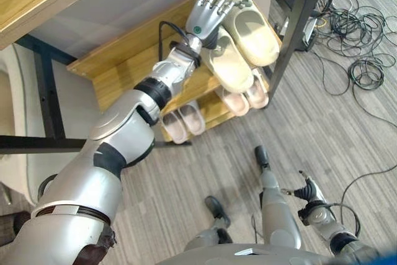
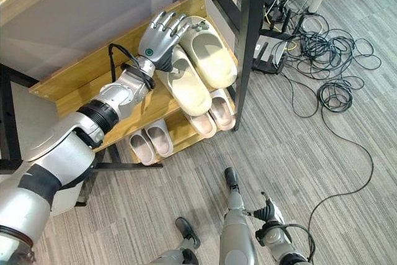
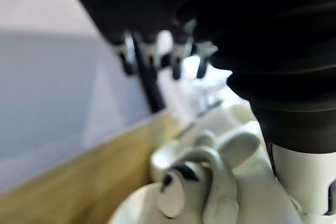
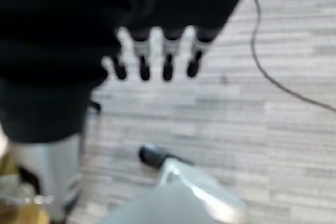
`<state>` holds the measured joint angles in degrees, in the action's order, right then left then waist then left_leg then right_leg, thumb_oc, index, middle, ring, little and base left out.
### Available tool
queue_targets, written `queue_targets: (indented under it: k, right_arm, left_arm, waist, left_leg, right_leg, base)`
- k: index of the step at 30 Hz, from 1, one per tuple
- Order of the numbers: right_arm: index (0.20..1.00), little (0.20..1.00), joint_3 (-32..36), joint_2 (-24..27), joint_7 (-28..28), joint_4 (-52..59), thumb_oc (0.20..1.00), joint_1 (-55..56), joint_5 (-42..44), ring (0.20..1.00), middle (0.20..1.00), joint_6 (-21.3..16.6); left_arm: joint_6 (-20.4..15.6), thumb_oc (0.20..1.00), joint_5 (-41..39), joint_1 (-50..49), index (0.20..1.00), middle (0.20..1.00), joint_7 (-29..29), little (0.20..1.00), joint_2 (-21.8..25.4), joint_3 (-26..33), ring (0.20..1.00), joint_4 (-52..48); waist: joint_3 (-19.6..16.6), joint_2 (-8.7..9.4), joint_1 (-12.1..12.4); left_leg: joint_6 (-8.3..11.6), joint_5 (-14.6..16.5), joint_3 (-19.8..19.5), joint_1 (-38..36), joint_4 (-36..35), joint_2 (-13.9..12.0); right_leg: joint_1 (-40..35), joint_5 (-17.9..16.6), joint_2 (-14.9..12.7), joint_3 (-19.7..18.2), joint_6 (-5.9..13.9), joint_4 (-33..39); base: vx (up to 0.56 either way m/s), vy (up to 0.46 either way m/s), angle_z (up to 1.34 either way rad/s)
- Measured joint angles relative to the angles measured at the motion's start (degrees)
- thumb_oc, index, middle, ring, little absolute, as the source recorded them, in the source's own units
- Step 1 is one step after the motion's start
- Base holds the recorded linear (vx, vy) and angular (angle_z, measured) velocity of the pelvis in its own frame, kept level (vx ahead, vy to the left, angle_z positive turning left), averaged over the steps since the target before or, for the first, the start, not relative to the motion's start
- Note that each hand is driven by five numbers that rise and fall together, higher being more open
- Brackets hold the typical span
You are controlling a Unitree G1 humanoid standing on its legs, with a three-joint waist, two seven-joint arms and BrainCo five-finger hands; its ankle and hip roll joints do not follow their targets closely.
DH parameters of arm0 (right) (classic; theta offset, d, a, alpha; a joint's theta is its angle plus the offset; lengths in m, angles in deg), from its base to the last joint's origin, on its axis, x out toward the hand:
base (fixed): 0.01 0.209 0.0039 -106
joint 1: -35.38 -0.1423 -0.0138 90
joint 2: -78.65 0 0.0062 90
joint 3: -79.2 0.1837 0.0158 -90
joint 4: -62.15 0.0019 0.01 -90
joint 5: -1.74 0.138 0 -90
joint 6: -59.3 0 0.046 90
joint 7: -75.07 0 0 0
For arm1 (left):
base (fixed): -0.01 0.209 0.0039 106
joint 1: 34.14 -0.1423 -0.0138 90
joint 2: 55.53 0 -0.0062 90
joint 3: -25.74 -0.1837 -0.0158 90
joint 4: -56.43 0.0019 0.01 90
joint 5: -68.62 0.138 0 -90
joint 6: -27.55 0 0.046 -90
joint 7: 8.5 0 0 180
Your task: Arrange the slippers neatly on the shoe rack.
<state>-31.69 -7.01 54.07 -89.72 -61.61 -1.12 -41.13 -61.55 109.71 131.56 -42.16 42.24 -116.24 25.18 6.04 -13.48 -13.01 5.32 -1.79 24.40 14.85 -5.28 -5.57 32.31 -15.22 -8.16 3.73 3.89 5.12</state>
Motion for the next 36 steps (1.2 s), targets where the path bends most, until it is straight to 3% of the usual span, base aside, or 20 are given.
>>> queue_targets:
  k: [5, 9, 14, 18, 27, 31, 36]
  right_arm:
    - [1.000, 1.000, 0.2, 0.0, 0.6, -1.9, 1.000, 0.1, 1.1, 1.000, 1.000, 0.2]
    - [1.000, 1.000, 1.0, -0.2, 0.9, -3.2, 1.000, 1.2, 1.7, 1.000, 1.000, 0.9]
    - [1.000, 1.000, 2.7, -1.6, 1.1, -4.3, 1.000, 2.2, 2.1, 1.000, 1.000, 2.1]
    - [1.000, 1.000, 3.1, -2.0, 1.3, -4.3, 1.000, 2.1, 2.1, 1.000, 1.000, 2.5]
    - [1.000, 1.000, 3.7, -2.2, 1.6, -4.2, 1.000, 2.2, 2.2, 1.000, 1.000, 3.2]
    - [1.000, 1.000, 4.4, -2.4, 1.7, -3.3, 1.000, 2.1, 2.2, 1.000, 1.000, 3.4]
    - [1.000, 1.000, 4.7, -1.5, 1.6, -3.2, 1.000, 2.1, 2.2, 1.000, 1.000, 3.9]
  left_arm:
    - [0.1, 1.000, -3.1, -3.3, 1.000, 1.000, -0.7, 1.000, 6.9, 8.6, 1.000, -3.2]
    - [-1.3, 1.000, -10.1, -12.5, 1.000, 1.000, -0.7, 1.000, 7.3, 15.1, 1.000, -7.9]
    - [-2.8, 1.000, -11.1, -20.4, 1.000, 1.000, -0.4, 1.000, 8.1, 14.8, 1.000, -14.2]
    - [-4.2, 1.000, -11.4, -25.2, 1.000, 1.000, 2.0, 1.000, 7.8, 15.2, 1.000, -13.4]
    - [-6.7, 1.000, -13.0, -27.7, 1.000, 1.000, 4.8, 1.000, 3.4, 16.0, 1.000, -14.8]
    - [-6.5, 1.000, -17.0, -33.5, 1.000, 1.000, 6.8, 1.000, -6.2, 16.2, 1.000, -16.8]
    - [-6.1, 1.000, -17.5, -31.8, 1.000, 1.000, 7.1, 1.000, -8.0, 15.9, 1.000, -10.2]
  waist:
    - [-0.3, -0.14, 1.5]
    - [-2.6, 0.61, 3.0]
    - [-3.2, 0.99, 3.5]
    - [-3.3, 1.11, 4.0]
    - [-4.5, 2.07, 4.3]
    - [-5.1, 1.56, 4.7]
    - [-4.8, -0.37, 4.4]
  left_leg:
    - [0.02, -0.1, -1.4, -3.6, -0.3, -0.3]
    - [0.01, 0.0, -1.8, -3.7, -0.3, -0.2]
    - [-0.13, -0.1, -2.9, -3.5, 0.0, 0.2]
    - [-0.19, -0.2, -2.9, -3.5, 0.0, 0.3]
    - [-0.45, -0.4, -3.1, -3.1, 0.0, 0.7]
    - [-0.46, -0.4, -3.1, -2.9, 0.0, 0.7]
    - [-0.48, -0.4, -2.7, -3.4, 0.0, 0.5]
  right_leg:
    - [-4.4, 1.1, -0.1, 1.3, 0.43, 0.0]
    - [-5.0, 1.3, -0.5, 1.9, 0.33, 0.0]
    - [-5.2, 0.6, -1.0, 2.6, 0.21, 0.0]
    - [-5.3, 0.5, -1.1, 2.6, 0.23, 0.0]
    - [-4.9, 0.9, -1.5, 2.6, 0.71, 0.0]
    - [-4.7, 0.9, -1.4, 2.6, 0.79, 0.0]
    - [-4.8, 0.9, -1.1, 2.1, 0.82, 0.0]
  base:
    - [-0.01, -0.004, 0.12]
    - [-0.03, 0.016, 0.09]
    - [-0.03, 0.021, 0.06]
    - [0.00, 0.000, 0.00]
    - [0.00, 0.000, 0.00]
    - [0.00, 0.000, 0.00]
    - [0.01, -0.003, -0.06]
